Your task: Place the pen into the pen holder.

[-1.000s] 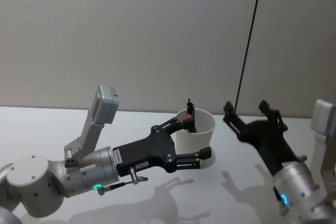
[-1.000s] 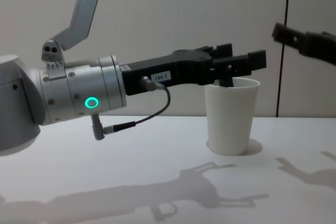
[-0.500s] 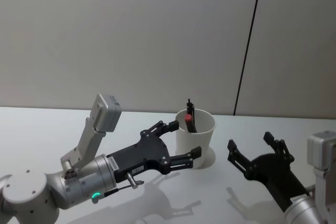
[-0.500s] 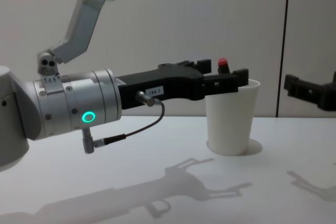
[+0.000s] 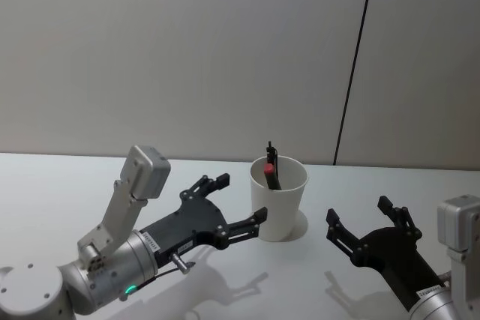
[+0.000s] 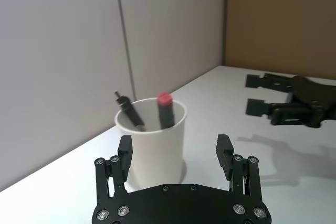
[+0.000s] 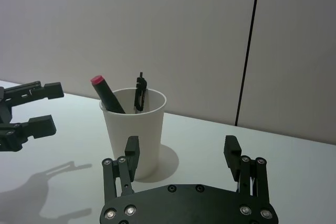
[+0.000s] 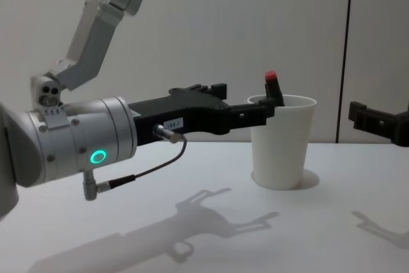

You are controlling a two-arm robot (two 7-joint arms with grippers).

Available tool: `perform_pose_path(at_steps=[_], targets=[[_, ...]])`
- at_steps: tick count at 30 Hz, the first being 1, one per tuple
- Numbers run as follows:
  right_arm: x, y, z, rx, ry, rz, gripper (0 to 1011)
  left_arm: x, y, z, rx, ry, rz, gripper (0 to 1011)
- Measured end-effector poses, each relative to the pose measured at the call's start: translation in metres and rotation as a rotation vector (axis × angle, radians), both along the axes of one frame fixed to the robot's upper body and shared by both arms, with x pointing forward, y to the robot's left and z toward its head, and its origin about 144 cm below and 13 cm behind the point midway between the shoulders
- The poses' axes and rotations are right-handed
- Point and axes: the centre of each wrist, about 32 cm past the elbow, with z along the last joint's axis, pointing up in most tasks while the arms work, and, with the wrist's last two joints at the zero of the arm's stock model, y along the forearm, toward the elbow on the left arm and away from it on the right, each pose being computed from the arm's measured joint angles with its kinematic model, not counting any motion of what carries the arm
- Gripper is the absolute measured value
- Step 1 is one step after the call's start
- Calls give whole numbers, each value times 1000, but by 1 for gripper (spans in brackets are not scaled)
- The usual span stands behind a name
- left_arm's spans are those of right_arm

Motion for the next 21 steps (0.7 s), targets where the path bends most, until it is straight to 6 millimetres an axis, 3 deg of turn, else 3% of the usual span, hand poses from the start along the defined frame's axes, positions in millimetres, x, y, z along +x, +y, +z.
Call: perform_pose_path(at_steps=[21], targets=[[0, 0, 0, 0, 0, 0, 1001, -30, 5, -5, 67, -41, 274, 1004]])
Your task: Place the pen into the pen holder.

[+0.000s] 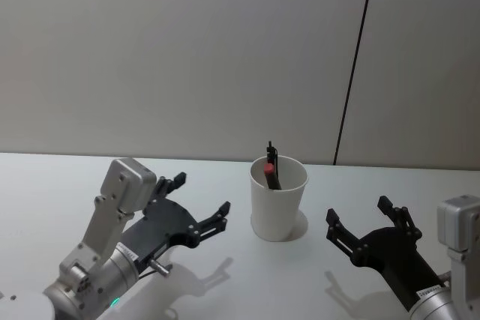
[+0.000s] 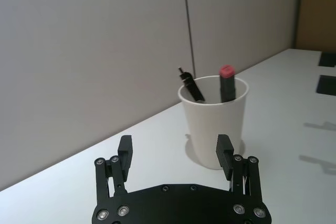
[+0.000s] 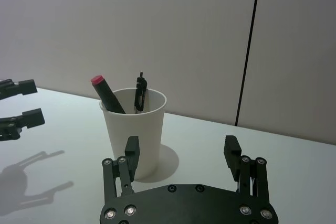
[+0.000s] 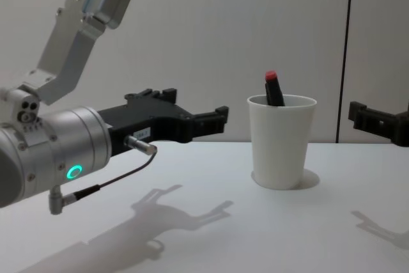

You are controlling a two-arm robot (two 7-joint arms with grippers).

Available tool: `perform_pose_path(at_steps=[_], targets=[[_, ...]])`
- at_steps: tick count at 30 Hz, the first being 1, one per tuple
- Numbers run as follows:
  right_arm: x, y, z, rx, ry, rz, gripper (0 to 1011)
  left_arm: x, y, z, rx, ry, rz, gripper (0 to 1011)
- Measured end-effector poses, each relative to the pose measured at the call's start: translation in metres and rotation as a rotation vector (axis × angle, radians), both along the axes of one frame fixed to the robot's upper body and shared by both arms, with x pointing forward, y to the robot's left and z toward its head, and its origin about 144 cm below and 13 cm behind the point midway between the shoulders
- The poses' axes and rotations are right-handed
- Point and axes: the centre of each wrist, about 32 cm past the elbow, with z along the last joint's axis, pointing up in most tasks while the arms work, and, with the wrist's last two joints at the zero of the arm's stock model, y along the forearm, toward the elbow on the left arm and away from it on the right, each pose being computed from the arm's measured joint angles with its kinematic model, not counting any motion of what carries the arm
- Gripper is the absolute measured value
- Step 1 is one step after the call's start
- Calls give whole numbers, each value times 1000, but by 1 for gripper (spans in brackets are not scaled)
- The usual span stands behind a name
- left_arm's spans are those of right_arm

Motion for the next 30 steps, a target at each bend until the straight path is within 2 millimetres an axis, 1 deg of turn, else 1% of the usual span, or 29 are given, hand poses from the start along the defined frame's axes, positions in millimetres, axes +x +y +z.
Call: perform_pose_path(at_steps=[9, 16, 30], targets=[[0, 0, 0, 0, 0, 0, 1001, -15, 3, -1, 30, -31, 135, 1003], [0, 0, 0, 0, 0, 0, 1001, -23, 4, -2, 45, -51, 203, 1003], [0, 0, 0, 0, 0, 0, 1001, -25, 4, -2, 50, -57, 225, 1003]])
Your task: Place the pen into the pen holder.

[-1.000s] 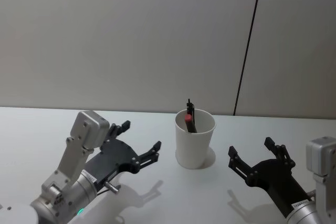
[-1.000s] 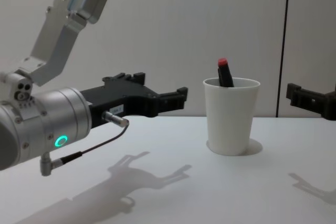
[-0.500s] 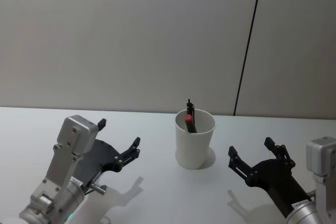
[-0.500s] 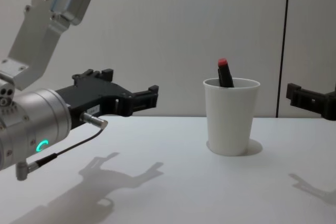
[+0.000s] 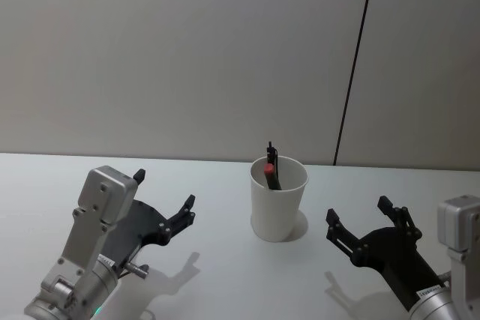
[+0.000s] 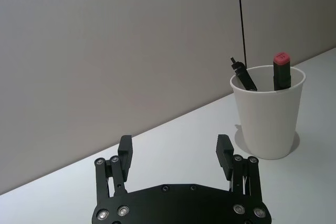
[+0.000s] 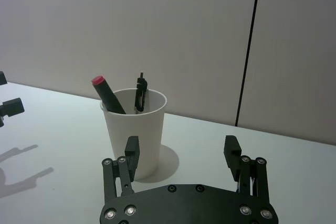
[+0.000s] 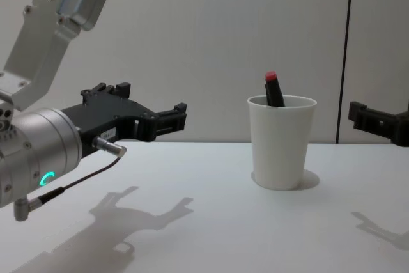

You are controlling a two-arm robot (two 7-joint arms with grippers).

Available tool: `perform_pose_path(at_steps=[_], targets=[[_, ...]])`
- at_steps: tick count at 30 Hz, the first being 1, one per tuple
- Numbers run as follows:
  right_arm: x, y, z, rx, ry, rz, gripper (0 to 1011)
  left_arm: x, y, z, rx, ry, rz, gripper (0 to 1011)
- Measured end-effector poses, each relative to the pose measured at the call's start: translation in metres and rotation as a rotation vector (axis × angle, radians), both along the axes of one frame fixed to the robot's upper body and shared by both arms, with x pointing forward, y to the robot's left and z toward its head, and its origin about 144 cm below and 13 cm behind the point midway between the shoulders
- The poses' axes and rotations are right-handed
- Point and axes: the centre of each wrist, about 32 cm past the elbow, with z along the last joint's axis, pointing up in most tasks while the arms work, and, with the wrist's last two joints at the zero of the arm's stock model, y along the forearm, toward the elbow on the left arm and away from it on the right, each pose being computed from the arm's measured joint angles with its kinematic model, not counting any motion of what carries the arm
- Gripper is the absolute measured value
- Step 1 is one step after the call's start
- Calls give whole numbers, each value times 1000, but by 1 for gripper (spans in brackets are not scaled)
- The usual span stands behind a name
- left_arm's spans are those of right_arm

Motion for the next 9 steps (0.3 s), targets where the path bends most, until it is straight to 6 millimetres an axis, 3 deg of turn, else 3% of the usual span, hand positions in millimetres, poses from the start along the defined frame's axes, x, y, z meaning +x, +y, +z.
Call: perform_pose_path(at_steps=[9], targets=[[0, 0, 0, 0, 0, 0, 1001, 0, 0, 0, 0, 0, 0, 1003]])
